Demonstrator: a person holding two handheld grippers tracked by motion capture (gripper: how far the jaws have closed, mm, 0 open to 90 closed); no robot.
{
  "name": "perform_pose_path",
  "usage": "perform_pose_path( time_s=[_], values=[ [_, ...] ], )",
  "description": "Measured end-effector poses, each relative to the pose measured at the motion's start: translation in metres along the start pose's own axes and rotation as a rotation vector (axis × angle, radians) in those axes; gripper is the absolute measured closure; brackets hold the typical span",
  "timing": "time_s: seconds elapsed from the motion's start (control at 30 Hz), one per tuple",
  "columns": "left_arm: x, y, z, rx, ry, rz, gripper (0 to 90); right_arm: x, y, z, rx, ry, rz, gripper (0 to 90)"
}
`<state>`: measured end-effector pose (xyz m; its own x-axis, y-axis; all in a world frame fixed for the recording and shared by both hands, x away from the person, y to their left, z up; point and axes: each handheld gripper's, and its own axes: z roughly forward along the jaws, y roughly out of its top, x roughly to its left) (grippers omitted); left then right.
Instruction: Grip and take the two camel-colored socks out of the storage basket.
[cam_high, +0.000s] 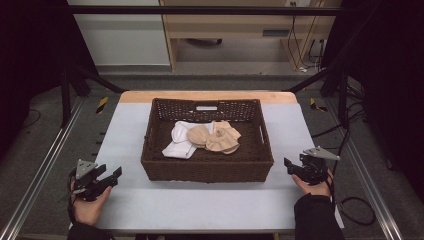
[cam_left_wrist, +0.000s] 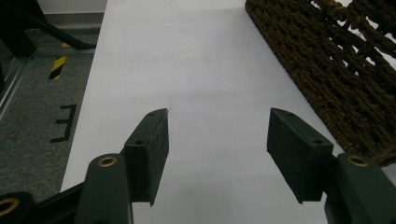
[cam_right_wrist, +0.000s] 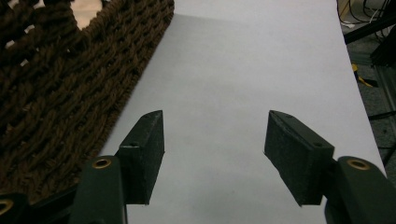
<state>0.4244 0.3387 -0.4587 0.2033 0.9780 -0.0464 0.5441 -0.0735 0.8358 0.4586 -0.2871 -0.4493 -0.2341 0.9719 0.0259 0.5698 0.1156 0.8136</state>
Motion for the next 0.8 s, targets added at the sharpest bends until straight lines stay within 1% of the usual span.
perform_pose_path(
  time_s=[0.07,0.13,0.17,0.23,0.27,0.3,0.33,0.37,0.4,0.43,0.47,0.5,0.57,0.63,0.67,0.7,0.73,0.77,0.8],
  values=[
    [0.001,0.000,0.000,0.004,0.000,-0.002,38.7,-0.001,0.001,-0.002,-0.008,0.016,0.018,38.7],
    [0.001,-0.001,0.000,0.004,0.000,-0.002,38.7,-0.002,0.004,-0.005,-0.018,0.020,0.036,38.8],
    [0.001,-0.001,0.000,0.005,-0.001,-0.003,38.7,-0.002,0.004,-0.005,-0.018,0.020,0.036,38.8],
    [0.002,-0.001,0.000,0.005,0.001,0.000,38.7,-0.001,0.010,-0.013,-0.050,0.040,0.051,39.2],
    [0.002,-0.001,0.000,0.005,0.001,0.000,38.7,-0.001,0.010,-0.013,-0.050,0.040,0.051,39.2],
    [0.003,-0.001,0.001,0.007,0.001,0.000,38.7,-0.001,0.014,-0.017,-0.075,0.046,0.064,39.7],
    [0.003,-0.001,0.001,0.007,0.001,0.000,38.7,-0.001,0.014,-0.017,-0.075,0.046,0.064,39.7],
    [0.004,-0.001,0.001,0.010,0.001,-0.001,38.5,-0.001,0.020,-0.023,-0.096,0.070,0.079,40.1],
    [0.004,-0.001,0.002,0.010,0.002,-0.001,38.5,-0.001,0.020,-0.023,-0.096,0.070,0.079,40.1],
    [0.004,-0.001,0.002,0.011,0.002,-0.003,38.5,-0.001,0.023,-0.026,-0.107,0.074,0.080,40.7],
    [0.004,-0.001,0.003,0.011,0.003,-0.004,38.5,0.000,0.026,-0.030,-0.123,0.085,0.080,41.1],
    [0.004,-0.001,0.003,0.012,0.004,-0.004,38.5,0.001,0.028,-0.032,-0.127,0.095,0.080,41.0],
    [0.003,-0.001,0.002,0.011,0.005,-0.001,38.4,0.004,0.034,-0.039,-0.136,0.097,0.057,39.9],
    [0.003,-0.001,0.002,0.010,0.005,0.001,38.3,0.006,0.036,-0.041,-0.145,0.101,0.055,39.4],
    [0.003,-0.001,0.002,0.010,0.006,0.002,38.2,0.008,0.039,-0.044,-0.149,0.110,0.046,38.8],
    [0.003,-0.001,0.003,0.011,0.008,-0.002,37.9,0.012,0.044,-0.047,-0.154,0.129,0.031,37.2],
    [0.003,-0.001,0.003,0.011,0.008,-0.002,37.9,0.012,0.044,-0.047,-0.154,0.129,0.031,37.2],
    [0.003,-0.001,0.003,0.011,0.008,-0.002,37.9,0.018,0.050,-0.050,-0.157,0.142,0.013,35.8],
    [0.003,-0.001,0.002,0.009,0.010,-0.002,37.9,0.021,0.053,-0.051,-0.154,0.142,0.001,35.5]
  ],
)
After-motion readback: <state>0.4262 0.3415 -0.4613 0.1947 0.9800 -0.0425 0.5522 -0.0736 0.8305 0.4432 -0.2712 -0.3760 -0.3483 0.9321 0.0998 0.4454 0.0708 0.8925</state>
